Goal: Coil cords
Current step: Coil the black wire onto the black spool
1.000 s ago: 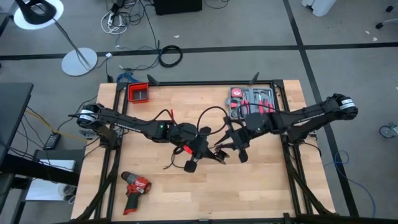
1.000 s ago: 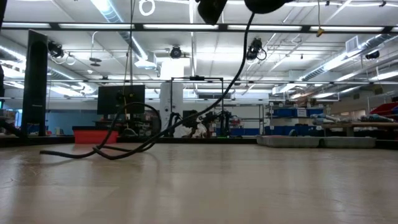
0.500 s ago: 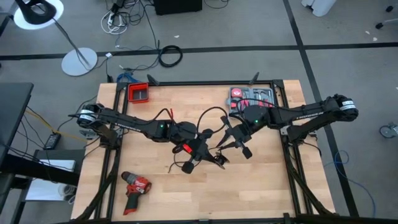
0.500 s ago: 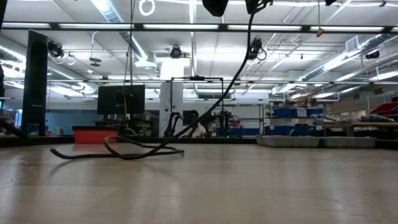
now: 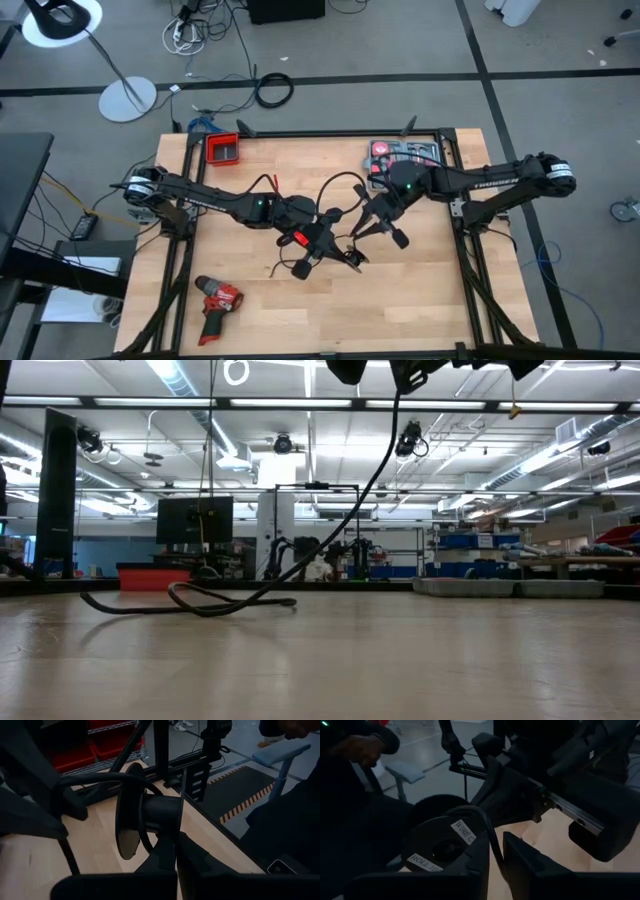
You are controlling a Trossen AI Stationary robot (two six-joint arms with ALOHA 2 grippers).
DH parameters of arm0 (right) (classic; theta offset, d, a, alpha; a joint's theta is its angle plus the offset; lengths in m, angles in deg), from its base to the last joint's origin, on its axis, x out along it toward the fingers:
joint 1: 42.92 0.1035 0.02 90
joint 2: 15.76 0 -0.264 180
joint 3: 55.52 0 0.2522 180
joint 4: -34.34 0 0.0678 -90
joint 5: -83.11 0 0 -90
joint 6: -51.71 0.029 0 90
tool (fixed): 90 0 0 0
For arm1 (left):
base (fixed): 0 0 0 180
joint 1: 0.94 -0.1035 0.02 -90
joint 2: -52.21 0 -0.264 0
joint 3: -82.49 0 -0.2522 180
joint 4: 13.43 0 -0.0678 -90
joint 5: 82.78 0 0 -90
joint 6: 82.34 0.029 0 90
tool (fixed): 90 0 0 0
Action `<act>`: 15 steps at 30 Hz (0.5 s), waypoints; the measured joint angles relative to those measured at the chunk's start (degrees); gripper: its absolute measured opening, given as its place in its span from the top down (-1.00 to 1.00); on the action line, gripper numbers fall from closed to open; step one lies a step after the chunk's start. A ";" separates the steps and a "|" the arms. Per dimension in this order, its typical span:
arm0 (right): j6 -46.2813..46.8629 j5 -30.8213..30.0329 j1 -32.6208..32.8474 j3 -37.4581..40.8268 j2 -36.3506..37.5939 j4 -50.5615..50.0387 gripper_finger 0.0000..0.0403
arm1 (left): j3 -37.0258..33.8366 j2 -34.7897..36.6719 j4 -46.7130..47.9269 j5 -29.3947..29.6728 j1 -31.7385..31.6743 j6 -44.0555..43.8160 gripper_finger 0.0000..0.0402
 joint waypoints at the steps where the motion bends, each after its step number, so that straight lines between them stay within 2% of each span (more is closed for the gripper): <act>1: 0.32 0.87 -0.40 0.00 0.00 -0.01 0.75 | 0.00 0.00 -0.10 0.00 0.02 0.00 1.00; 6: 1.77 4.27 -2.79 0.00 0.00 0.13 0.75 | 0.00 0.01 -0.90 0.03 0.00 -0.02 1.00; 15: 1.79 4.03 -2.70 0.00 -0.02 0.59 0.80 | 0.00 0.02 -0.87 2.12 -0.35 0.15 1.00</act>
